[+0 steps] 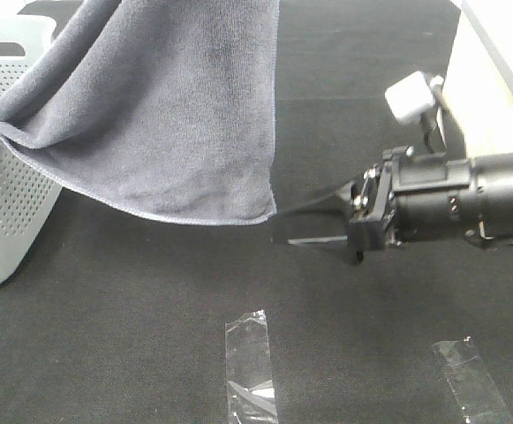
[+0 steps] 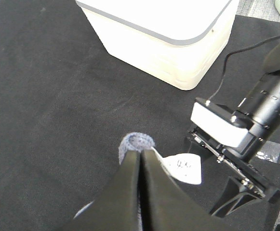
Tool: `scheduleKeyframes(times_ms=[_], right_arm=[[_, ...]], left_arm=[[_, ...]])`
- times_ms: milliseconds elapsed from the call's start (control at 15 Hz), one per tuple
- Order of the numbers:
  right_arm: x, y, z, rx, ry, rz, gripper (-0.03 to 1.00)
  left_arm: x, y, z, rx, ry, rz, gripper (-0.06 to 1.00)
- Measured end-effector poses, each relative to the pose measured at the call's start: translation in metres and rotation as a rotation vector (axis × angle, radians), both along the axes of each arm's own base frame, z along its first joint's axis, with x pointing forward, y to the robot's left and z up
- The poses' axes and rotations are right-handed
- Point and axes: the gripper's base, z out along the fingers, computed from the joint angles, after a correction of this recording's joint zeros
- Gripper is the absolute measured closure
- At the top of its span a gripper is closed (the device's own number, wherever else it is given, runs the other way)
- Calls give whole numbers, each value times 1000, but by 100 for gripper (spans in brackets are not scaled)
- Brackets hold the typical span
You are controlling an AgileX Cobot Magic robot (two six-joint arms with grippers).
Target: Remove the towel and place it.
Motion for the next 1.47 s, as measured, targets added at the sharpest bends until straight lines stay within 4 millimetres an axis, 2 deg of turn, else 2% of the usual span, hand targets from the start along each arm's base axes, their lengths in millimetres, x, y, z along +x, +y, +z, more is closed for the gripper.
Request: scheduleKeyframes(times_ms=[267, 667, 933, 1067, 1467], right_arm=[[16, 6, -13, -5, 5, 24, 20], [34, 17, -14, 76, 15, 70, 20], [29, 37, -14, 35, -14, 119, 20], [29, 39, -16, 4, -16, 112, 27], [29, 38, -17, -4, -12, 104, 58]], left_arm=[[0, 0, 0, -2, 2, -1, 94], [-1, -1, 0, -8, 8, -6, 94], [0, -2, 2, -30, -8, -5, 94], [1, -2, 3, -39, -15, -4, 94], [1, -2, 3, -43, -19, -4, 94]])
